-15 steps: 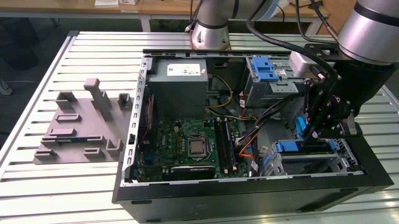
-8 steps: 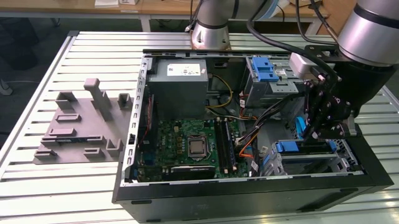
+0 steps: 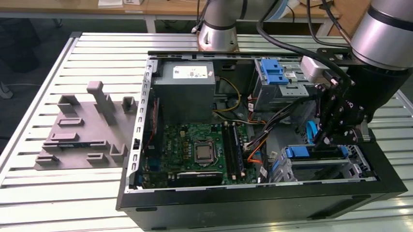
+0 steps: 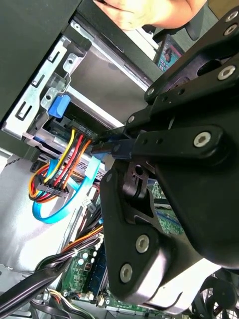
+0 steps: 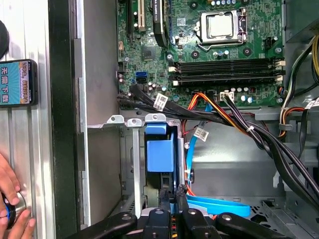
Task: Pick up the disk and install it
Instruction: 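Insert the second disk wire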
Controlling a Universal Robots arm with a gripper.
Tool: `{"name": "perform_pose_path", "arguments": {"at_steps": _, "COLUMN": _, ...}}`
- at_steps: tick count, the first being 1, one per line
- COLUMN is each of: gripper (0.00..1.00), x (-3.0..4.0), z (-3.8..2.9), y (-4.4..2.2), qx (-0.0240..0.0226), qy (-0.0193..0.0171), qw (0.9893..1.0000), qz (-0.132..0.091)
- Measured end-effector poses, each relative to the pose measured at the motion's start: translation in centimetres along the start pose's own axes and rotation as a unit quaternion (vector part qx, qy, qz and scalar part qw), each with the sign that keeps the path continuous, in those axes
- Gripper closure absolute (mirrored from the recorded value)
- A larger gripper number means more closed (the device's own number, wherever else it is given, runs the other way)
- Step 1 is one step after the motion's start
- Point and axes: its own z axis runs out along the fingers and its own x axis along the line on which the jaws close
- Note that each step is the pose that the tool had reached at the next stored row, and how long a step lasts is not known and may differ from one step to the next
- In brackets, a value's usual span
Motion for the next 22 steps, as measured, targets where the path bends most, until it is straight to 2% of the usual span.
{"name": "perform_pose_path", "arguments": {"at_steps": 5, "gripper": 0.83, "x": 0.0, "z": 0.01, "y": -0.02, "qx": 0.0001, "qy": -0.0001, "qw": 1.0, "qz": 0.0}}
{"name": "perform_pose_path", "arguments": {"at_steps": 6, "gripper": 0.76, "x": 0.0, "z": 0.01, "y": -0.01, "qx": 0.0, "qy": -0.0001, "qw": 1.0, "qz": 0.0}}
{"name": "perform_pose_path", "arguments": {"at_steps": 12, "gripper": 0.76, "x": 0.02, "z": 0.02, "y": -0.02, "qx": 0.0, "qy": 0.0, "qw": 1.0, "qz": 0.0}}
{"name": "perform_pose_path", "arguments": {"at_steps": 22, "gripper": 0.76, "x": 0.15, "z": -1.01, "y": -0.02, "qx": -0.0009, "qy": 0.0, "qw": 1.0, "qz": 0.0}}
